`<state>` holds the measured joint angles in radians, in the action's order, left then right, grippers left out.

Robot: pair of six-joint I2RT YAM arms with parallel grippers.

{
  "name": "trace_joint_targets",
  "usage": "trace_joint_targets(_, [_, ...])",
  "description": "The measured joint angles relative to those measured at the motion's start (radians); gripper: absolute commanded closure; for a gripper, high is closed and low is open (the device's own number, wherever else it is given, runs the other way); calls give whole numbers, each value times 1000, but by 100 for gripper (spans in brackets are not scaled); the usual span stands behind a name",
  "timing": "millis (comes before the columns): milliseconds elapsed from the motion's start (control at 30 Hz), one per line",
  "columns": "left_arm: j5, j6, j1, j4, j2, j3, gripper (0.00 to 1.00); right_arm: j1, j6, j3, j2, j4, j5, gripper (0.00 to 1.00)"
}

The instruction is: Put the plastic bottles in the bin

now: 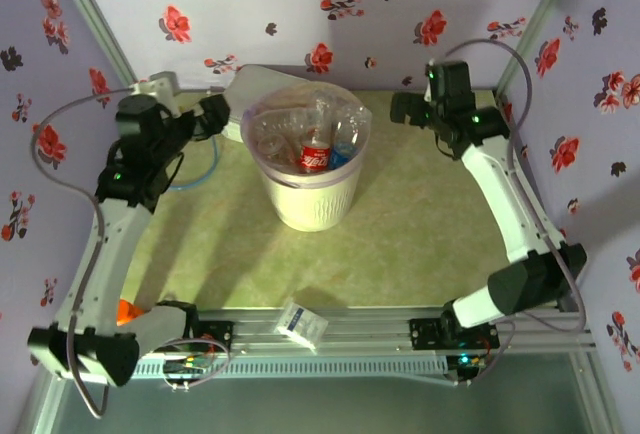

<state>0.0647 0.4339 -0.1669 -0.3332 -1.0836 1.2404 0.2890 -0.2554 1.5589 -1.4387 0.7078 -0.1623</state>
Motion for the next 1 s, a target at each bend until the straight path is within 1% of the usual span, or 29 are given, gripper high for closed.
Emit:
trace_joint_targets(100, [-52,0,50,9,92,-106,0,-43,-20,-162,79,-58,-18,1])
trace_joint_targets(200, [-112,0,77,17,135,-227,0,-92,-35,-276,113,-103,-34,1])
trace_joint_targets(300, [-192,-7,87,34,136,-361,0,-113,-33,-389,122,-183,-69,1])
trace_joint_targets(400, [-270,-23,91,66,133,-494,0,-113,-2,-565,134,-325,-98,1])
trace_joint_targets(500, [-325,-38,100,129,114,-593,0,-113,45,-728,134,-467,-135,1])
trace_joint_targets(567, [-348,-53,106,196,84,-647,0,-113,78,-810,127,-561,-167,1])
trace_joint_targets(700, [-365,-94,111,342,2,-715,0,-113,133,-874,80,-737,-220,1])
trace_joint_targets(767, [-364,-132,117,423,-59,-727,0,-113,154,-908,41,-859,-241,1])
trace_joint_targets(933, [-349,-245,121,707,-226,-763,0,-113,204,-1003,-53,-1102,-279,1])
trace_joint_targets(1000, [-338,-277,121,766,-293,-764,0,-120,214,-1043,-65,-1181,-277,1])
